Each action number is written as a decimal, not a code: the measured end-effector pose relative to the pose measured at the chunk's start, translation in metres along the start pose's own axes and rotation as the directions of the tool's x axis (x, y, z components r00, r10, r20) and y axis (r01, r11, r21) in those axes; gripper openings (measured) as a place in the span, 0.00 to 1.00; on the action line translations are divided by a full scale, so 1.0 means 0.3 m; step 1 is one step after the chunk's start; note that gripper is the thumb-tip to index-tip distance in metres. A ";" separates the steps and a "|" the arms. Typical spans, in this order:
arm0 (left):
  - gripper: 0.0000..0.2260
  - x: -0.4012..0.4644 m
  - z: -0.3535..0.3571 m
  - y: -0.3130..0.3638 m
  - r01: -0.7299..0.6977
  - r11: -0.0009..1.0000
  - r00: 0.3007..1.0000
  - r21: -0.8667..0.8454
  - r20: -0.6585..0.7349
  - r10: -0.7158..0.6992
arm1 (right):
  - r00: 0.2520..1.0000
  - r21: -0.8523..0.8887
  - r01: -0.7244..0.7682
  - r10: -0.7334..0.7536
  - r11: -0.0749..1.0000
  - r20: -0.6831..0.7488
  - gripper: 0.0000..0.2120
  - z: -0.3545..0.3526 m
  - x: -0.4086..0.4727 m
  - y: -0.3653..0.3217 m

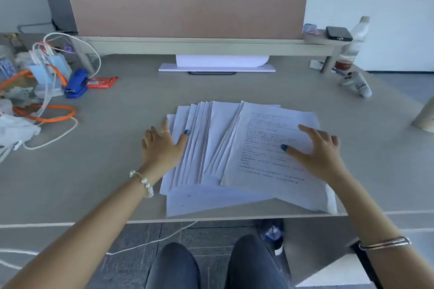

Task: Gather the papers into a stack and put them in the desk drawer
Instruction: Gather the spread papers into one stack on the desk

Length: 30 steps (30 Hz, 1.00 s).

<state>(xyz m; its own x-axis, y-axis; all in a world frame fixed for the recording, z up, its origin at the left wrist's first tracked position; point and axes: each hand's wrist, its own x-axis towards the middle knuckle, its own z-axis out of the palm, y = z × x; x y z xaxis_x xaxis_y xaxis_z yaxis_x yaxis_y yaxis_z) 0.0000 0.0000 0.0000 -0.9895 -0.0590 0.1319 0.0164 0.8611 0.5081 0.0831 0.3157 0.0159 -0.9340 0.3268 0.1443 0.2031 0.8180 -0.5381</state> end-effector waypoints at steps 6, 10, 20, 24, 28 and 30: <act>0.34 0.012 0.005 0.000 0.063 0.983 0.993 -0.170 0.108 -0.045 | 0.972 -0.225 -0.207 0.226 0.952 0.060 0.38 0.001 0.011 0.005; 0.33 0.024 0.016 0.043 0.064 0.912 0.988 -0.406 0.155 0.000 | 0.979 -0.165 -0.150 0.169 0.975 0.112 0.37 0.037 0.045 -0.019; 0.28 0.074 0.045 0.094 0.026 0.765 0.983 -0.644 0.154 0.097 | 0.971 -0.133 0.022 0.010 0.991 0.240 0.36 0.147 0.143 -0.185; 0.35 0.078 0.047 0.088 0.018 0.744 0.996 -0.668 0.075 0.043 | 0.972 -0.047 0.077 -0.064 0.996 0.227 0.36 0.199 0.139 -0.235; 0.36 0.057 0.031 0.068 0.043 0.595 0.996 -0.803 0.083 0.039 | 0.976 0.060 0.070 -0.081 0.996 0.204 0.37 0.208 0.125 -0.244; 0.34 0.041 0.020 0.070 -0.013 0.550 0.996 -0.835 0.039 0.081 | 0.984 0.113 0.038 -0.056 0.993 0.168 0.41 0.199 0.125 -0.236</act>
<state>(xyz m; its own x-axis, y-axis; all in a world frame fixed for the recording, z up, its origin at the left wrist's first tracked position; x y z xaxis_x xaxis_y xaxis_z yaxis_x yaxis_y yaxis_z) -0.0127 0.0203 0.0072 -0.9897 0.0309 0.1398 0.1413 0.0531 0.9885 0.0161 0.2417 0.0099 -0.9800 0.1961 0.0332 0.1332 0.7710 -0.6227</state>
